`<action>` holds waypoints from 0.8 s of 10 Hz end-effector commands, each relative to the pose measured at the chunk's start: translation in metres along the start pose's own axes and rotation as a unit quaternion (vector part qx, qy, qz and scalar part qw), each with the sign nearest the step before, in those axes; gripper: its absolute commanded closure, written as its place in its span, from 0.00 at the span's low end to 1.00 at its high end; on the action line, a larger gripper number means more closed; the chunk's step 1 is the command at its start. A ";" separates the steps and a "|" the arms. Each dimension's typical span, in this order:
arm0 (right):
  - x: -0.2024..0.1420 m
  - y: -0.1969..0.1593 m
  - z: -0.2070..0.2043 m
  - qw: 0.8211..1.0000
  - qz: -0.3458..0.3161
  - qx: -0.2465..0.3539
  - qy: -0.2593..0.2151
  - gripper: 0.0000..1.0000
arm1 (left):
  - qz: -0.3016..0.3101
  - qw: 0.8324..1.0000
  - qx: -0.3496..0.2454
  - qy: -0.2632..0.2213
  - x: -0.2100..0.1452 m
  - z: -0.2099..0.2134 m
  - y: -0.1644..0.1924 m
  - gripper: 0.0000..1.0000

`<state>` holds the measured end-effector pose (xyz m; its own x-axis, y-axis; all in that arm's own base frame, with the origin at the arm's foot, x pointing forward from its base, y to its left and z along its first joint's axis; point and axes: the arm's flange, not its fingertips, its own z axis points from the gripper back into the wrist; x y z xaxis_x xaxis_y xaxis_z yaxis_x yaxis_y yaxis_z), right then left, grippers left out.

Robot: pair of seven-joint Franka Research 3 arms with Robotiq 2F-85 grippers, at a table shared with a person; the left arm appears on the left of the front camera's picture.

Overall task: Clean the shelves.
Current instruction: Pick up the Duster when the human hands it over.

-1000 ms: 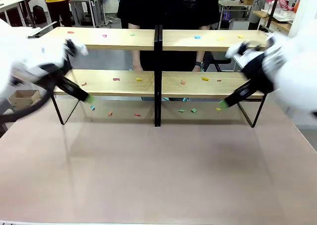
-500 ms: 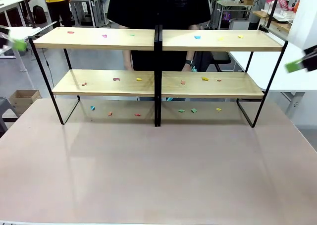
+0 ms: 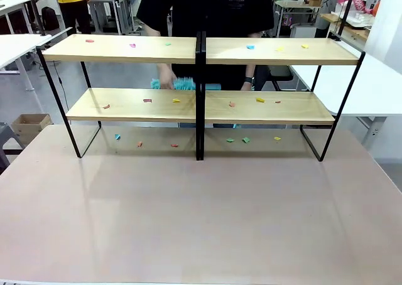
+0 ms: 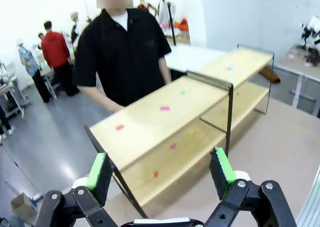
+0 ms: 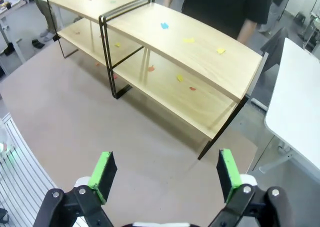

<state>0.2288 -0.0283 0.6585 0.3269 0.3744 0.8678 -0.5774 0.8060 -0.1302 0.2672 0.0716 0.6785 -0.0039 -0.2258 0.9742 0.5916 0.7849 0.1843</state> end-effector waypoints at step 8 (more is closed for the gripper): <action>-0.010 -0.005 0.003 0.997 0.009 0.033 -0.066 0.00 | 0.017 0.999 -0.011 -0.031 -0.008 -0.030 -0.019 0.00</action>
<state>0.2243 -0.0358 0.6681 0.2456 0.3115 0.9179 -0.6131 0.7834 -0.1018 0.2839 0.0437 0.6815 -0.0302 -0.1760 0.9839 0.6055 0.7800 0.1581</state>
